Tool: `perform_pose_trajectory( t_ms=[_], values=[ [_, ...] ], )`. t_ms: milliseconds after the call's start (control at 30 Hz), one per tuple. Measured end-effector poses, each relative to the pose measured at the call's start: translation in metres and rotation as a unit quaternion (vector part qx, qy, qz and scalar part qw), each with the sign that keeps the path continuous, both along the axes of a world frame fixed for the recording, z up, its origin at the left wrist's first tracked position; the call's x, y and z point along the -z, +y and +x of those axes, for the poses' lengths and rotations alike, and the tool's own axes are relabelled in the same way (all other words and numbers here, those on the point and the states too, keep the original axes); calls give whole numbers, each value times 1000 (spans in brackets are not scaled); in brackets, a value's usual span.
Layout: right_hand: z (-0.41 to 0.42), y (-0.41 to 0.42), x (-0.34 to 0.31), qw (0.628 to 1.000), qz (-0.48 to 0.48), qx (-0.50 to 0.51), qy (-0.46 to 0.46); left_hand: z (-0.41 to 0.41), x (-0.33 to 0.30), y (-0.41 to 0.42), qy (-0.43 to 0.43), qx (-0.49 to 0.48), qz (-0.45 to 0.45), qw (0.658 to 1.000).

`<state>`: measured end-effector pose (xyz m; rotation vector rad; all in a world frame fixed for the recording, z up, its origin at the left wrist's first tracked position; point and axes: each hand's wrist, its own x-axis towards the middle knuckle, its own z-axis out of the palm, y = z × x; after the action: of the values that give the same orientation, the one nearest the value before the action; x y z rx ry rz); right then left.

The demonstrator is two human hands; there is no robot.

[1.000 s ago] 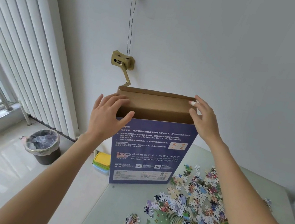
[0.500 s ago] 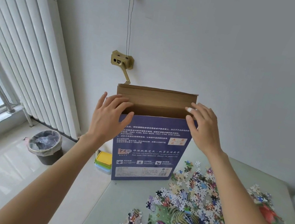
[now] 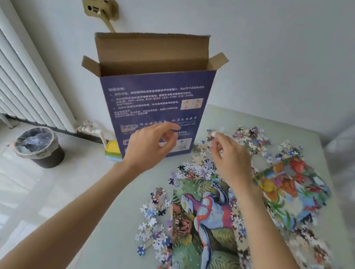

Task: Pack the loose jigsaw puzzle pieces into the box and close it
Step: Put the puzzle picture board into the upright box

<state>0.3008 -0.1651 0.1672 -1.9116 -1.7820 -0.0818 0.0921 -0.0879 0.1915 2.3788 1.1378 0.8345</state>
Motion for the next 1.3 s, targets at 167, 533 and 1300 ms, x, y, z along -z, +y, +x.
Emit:
perform_pose_trajectory(
  t_ms=[167, 533, 1300],
  values=[
    [22, -89, 76, 972, -200, 117, 41, 24, 77, -26, 145, 63, -209, 965],
    [45, -227, 173, 891, -443, 92, 39, 66, 175, -136, 308, -60, -300, 901],
    [232, -146, 181, 913, -384, 137, 9, 134, 169, -125, 25, -254, -375, 891]
  ],
)
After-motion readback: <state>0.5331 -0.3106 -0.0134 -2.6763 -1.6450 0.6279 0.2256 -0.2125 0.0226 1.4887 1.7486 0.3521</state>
